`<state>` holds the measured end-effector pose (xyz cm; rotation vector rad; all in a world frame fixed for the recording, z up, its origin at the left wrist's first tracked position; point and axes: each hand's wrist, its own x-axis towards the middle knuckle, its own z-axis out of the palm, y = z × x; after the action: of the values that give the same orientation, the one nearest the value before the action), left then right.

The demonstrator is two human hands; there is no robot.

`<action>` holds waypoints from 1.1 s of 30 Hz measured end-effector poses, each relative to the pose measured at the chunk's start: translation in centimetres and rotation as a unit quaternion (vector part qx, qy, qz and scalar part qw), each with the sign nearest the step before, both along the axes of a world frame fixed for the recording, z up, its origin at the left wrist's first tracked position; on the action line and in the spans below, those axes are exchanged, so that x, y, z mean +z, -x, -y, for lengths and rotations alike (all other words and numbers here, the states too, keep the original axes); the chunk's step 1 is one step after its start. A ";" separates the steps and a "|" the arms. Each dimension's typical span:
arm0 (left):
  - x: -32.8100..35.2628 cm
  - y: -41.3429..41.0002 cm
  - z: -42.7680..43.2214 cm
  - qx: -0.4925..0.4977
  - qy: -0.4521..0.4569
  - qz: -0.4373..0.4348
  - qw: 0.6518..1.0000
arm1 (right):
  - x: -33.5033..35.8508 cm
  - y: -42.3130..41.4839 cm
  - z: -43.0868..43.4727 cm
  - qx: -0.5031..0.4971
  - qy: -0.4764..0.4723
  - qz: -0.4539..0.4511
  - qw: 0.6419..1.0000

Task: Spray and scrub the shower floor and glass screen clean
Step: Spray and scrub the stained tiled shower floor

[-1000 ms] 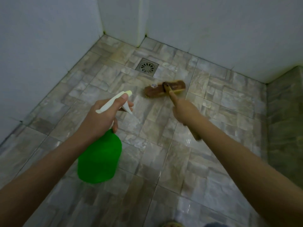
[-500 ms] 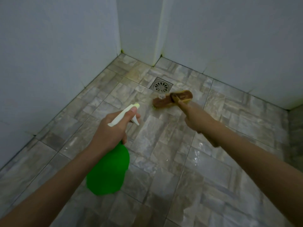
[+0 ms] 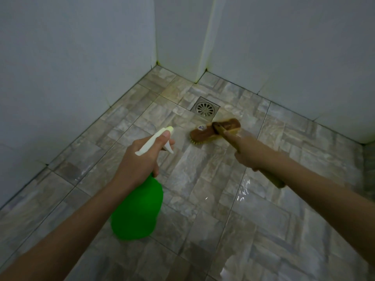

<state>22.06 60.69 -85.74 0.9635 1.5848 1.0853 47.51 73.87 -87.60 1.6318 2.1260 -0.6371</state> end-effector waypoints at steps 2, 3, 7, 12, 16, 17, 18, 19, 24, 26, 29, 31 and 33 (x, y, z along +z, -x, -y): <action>0.0 0.2 0.0 0.001 0.004 0.000 1.000 | 0.0 0.7 -0.7 0.019 -0.021 0.003 1.000; 0.0 0.2 -0.1 0.001 0.003 -0.002 1.000 | -0.1 1.6 -2.0 0.031 -0.038 -0.006 0.999; -0.1 0.1 0.0 -0.003 -0.006 -0.022 1.000 | -1.0 5.0 -6.5 0.010 -0.062 -0.046 0.997; 0.2 0.3 -0.1 0.017 -0.014 -0.019 1.000 | -1.7 2.8 -1.9 -0.028 -0.048 -0.012 0.998; 0.1 0.2 -1.3 0.025 -0.002 -0.006 1.000 | -2.5 3.7 -6.4 -0.101 -0.110 -0.025 0.988; 0.0 0.1 -1.8 0.027 0.005 -0.011 1.000 | -2.5 4.2 -7.3 -0.120 -0.112 -0.031 0.986; -0.2 -0.1 -2.2 0.027 0.013 -0.021 0.999 | -2.5 4.5 -7.7 -0.130 -0.110 -0.035 0.985; -0.3 -0.3 -2.7 0.027 0.024 -0.035 0.999 | -2.6 4.7 -7.7 -0.134 -0.106 -0.040 0.984; 0.0 -1.9 -4.7 0.052 0.071 -0.068 0.994 | -3.0 3.7 -6.2 -0.142 -0.085 -0.038 0.985; 0.0 -2.5 -5.2 0.064 0.062 -0.069 0.994 | -2.9 3.5 -6.3 -0.131 -0.090 -0.032 0.987; -0.1 -3.0 -5.3 0.064 0.044 -0.079 0.994 | -2.9 3.4 -6.6 -0.127 -0.088 -0.033 0.987; -0.1 -3.1 -5.3 0.056 0.044 -0.072 0.995 | -2.9 3.4 -6.7 -0.133 -0.084 -0.040 0.987; -0.1 -3.1 -5.3 0.048 0.058 -0.073 0.995 | -2.8 3.4 -6.7 -0.143 -0.078 -0.059 0.985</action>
<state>25.14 66.01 -85.80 0.9129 1.8088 0.9953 44.15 80.58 -90.43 2.0568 2.0851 -0.6819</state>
